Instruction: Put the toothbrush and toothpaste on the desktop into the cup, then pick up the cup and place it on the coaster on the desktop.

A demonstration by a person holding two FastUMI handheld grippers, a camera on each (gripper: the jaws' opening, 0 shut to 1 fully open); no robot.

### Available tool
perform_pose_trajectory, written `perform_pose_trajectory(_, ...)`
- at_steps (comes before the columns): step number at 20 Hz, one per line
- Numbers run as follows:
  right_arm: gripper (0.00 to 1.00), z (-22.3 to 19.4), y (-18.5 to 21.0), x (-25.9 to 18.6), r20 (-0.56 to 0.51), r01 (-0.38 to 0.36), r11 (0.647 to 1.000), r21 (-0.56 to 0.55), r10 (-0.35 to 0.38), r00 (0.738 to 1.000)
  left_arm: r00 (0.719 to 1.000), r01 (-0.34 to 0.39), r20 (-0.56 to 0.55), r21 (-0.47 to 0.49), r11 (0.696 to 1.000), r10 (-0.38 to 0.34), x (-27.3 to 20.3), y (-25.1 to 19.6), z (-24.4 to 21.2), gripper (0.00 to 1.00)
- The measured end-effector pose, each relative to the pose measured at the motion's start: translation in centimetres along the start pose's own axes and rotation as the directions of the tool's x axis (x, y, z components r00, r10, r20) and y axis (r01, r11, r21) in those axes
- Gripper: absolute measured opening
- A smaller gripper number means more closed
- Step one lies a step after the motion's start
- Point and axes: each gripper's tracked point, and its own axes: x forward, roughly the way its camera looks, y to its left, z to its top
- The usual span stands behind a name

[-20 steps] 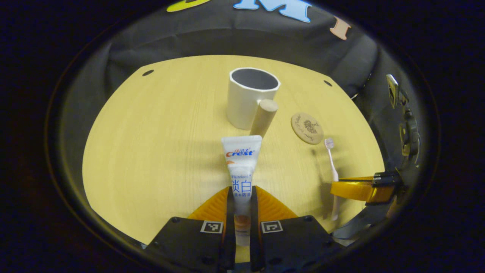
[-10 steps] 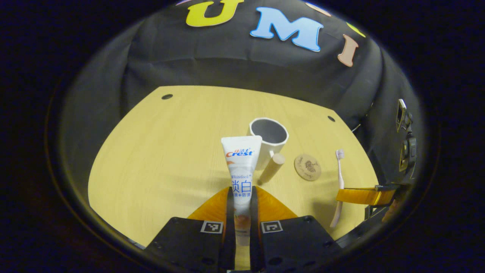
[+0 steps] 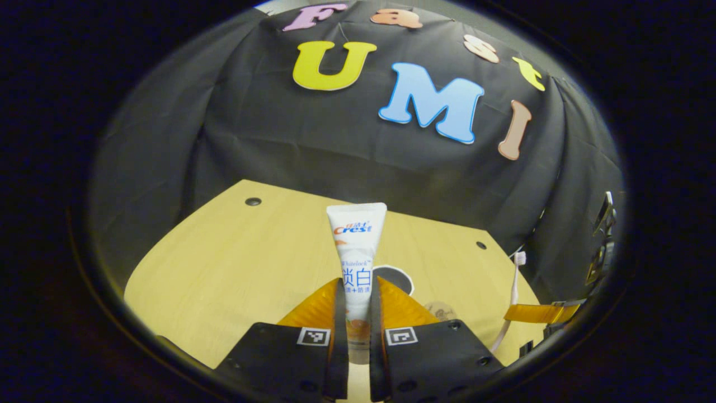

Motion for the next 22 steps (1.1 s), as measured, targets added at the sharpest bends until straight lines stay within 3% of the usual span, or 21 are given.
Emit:
perform_pose_trajectory(6, 0.05, 1.0, 0.5, -0.4, 0.034, -0.010, 1.000, -0.021, 0.011, 0.999, 0.989, 0.063, 0.135, -0.018, 0.998, -0.060, 2.3, -2.2, 4.4, 0.22)
perform_pose_trajectory(13, 0.05, 2.0, 0.3, -0.8, 0.062, -0.004, 1.000, -0.013, 0.005, 0.998, 0.967, 0.126, 0.221, 0.005, 0.992, -0.124, 6.2, -4.3, 6.5, 0.22)
perform_pose_trajectory(22, 0.05, 1.1, -0.5, -0.4, 0.042, 0.038, 0.999, 0.006, -0.038, 0.998, 0.972, 0.162, 0.159, 0.067, 0.985, -0.171, 11.8, -5.7, 2.6, 0.22)
